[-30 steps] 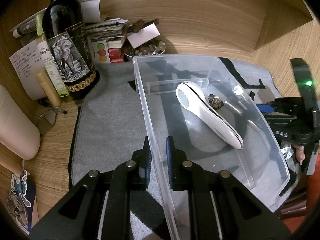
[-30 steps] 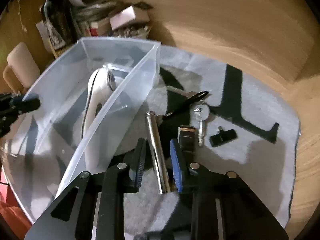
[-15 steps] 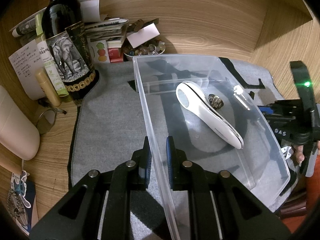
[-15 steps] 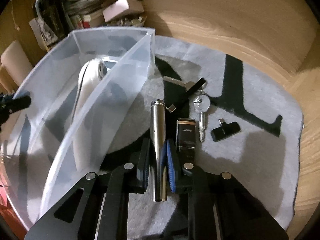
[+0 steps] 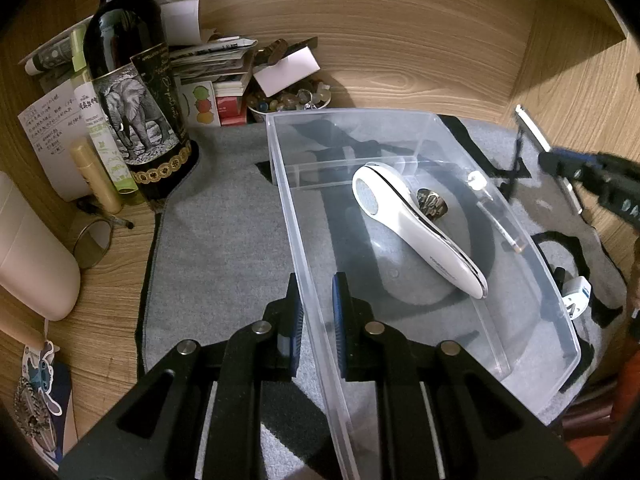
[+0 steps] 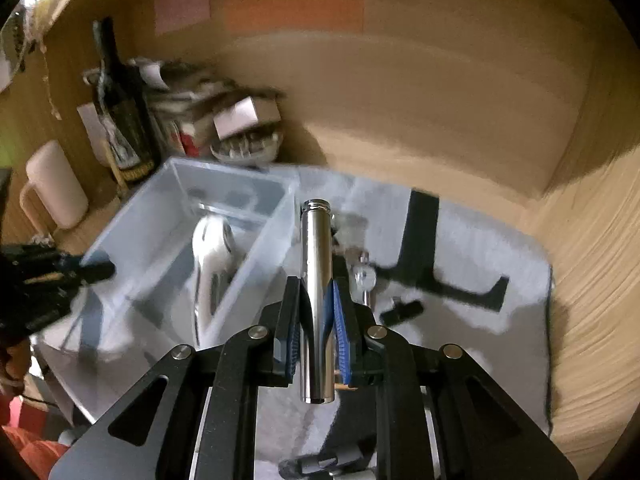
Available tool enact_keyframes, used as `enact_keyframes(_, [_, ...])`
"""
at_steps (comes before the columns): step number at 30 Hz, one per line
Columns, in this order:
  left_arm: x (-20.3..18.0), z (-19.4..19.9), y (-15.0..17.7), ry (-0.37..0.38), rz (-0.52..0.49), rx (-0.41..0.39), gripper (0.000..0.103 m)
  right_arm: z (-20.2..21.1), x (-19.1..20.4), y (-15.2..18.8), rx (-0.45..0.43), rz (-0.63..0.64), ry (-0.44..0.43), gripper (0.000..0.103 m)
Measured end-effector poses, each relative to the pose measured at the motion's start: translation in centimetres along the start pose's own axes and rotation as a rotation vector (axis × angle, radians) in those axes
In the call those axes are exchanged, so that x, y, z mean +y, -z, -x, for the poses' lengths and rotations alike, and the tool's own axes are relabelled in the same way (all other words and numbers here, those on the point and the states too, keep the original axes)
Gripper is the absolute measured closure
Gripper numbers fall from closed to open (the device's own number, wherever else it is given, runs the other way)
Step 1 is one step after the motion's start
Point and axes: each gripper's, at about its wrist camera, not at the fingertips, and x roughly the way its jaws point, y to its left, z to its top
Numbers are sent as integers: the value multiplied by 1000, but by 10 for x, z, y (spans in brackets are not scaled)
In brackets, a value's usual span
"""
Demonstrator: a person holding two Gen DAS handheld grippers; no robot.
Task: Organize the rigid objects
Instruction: 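Carry the silver cylinder into the clear box and release it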
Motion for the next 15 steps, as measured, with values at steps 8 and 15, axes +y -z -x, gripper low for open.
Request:
enact_keyframes(8, [0,0,0,0,0,0,90,20,27,-17,-89,37,-56,89])
enact_keyframes(15, [0,0,0,0,0,0,90,19,59,-22,-102,89,-141,89])
